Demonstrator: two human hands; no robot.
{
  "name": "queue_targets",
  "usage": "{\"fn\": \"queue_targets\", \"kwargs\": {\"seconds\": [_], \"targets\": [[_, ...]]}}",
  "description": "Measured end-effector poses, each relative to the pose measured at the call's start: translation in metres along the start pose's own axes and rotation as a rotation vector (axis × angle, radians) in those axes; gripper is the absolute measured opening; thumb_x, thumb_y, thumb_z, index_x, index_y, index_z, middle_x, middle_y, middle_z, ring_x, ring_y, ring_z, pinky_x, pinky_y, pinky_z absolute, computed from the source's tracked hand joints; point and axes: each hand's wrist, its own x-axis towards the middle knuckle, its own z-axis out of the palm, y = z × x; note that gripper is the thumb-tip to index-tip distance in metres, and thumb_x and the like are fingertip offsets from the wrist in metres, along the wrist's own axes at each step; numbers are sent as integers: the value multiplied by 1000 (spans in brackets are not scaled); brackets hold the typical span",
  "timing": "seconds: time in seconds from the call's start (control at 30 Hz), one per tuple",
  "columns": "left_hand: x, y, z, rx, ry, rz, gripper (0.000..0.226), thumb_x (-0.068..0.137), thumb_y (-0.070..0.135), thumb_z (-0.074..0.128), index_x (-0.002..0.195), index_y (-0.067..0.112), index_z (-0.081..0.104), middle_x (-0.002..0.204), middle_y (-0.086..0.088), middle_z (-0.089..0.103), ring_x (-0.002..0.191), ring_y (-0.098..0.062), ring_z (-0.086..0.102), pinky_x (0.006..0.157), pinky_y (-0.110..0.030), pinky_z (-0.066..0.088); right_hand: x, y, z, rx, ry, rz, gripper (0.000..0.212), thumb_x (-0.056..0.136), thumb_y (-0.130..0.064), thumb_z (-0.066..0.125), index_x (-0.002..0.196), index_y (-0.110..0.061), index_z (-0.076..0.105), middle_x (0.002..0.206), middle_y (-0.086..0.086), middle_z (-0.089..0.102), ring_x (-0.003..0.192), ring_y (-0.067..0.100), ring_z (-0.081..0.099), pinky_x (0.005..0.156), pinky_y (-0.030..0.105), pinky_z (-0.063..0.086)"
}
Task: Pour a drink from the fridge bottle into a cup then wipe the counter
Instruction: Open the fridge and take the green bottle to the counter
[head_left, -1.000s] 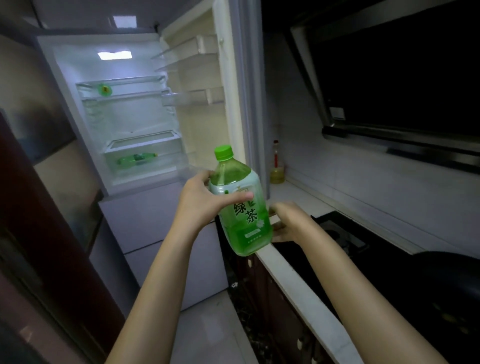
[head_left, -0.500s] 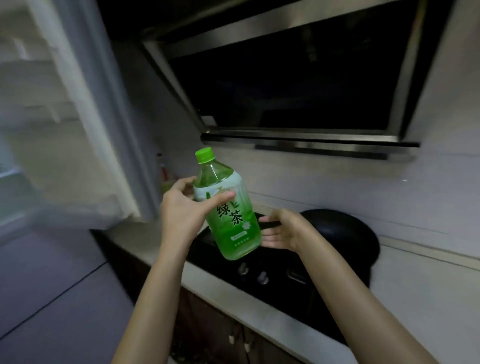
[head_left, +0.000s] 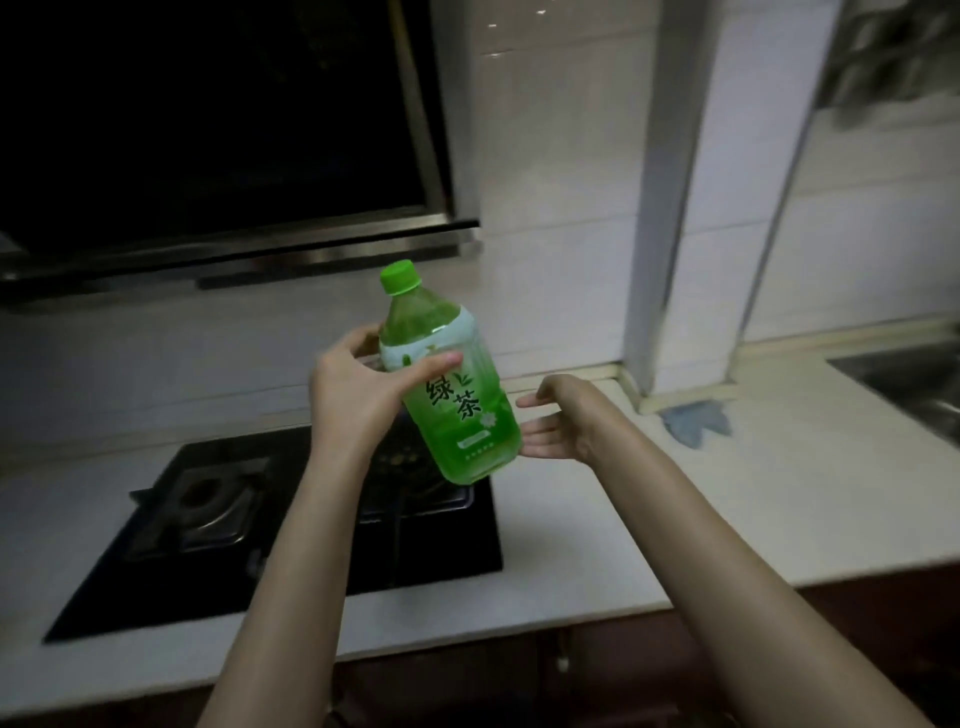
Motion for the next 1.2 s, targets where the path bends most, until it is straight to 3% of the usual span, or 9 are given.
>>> {"fn": "queue_targets", "kwargs": {"seconds": [0.1,0.2,0.3,0.47,0.6,0.7,0.87,1.0,1.2], "targets": [[-4,8,43,-34,-102,2,71,42,46,96,105,21,72,91,10,75,86,-4,72,80,-36,60,-9,5,-49,51,97,7,25,93,-12,32,89,-5,55,84,26,61,71,34,63,68,42,55],[-13,18,88,-35,-185,18,71,44,45,96,107,21,72,91,13,74,86,0,70,80,-29,59,-15,9,-94,74,170,15,24,94,-13,32,90,-6,55,88,28,61,73,34,63,68,42,55],[-20,26,132,-50,-235,19,78,35,56,93,105,26,73,92,13,75,88,-3,70,84,-37,59,-16,8,-138,61,245,4,24,92,-13,34,100,-5,56,90,29,61,72,35,63,64,40,56],[-33,42,205,-83,-293,6,79,39,48,95,110,24,71,103,9,72,92,-8,70,87,-39,58,-12,-3,-213,70,295,9,27,91,-12,34,105,-4,55,99,33,62,73,35,63,67,41,56],[-38,54,265,-79,-311,-13,76,43,45,96,111,23,71,105,8,72,91,-7,70,87,-40,58,-7,-15,-273,74,328,12,20,91,-11,34,94,-5,53,81,29,61,69,34,62,73,46,54],[-41,56,305,-69,-318,-19,81,40,49,94,112,22,71,103,8,73,94,-9,70,87,-41,58,6,-22,-314,49,339,20,19,91,-10,34,93,-5,52,79,28,61,69,34,63,65,43,54],[-50,46,363,-54,-311,-74,84,40,44,96,116,18,70,102,7,75,93,-6,70,88,-36,58,37,-16,-370,33,336,70,21,93,-11,33,93,-4,52,80,26,60,73,34,62,74,45,53],[-64,26,397,-21,-317,-110,81,41,39,98,115,19,71,102,9,75,94,-4,70,89,-35,58,64,1,-392,1,312,127,21,94,-10,34,106,-2,50,93,30,59,70,33,60,74,46,51],[-76,-14,425,18,-306,-178,80,42,32,99,115,18,68,105,7,74,99,-5,68,92,-34,56,101,30,-413,22,314,211,22,95,-11,33,107,0,49,111,35,58,67,32,58,71,45,50]]}}
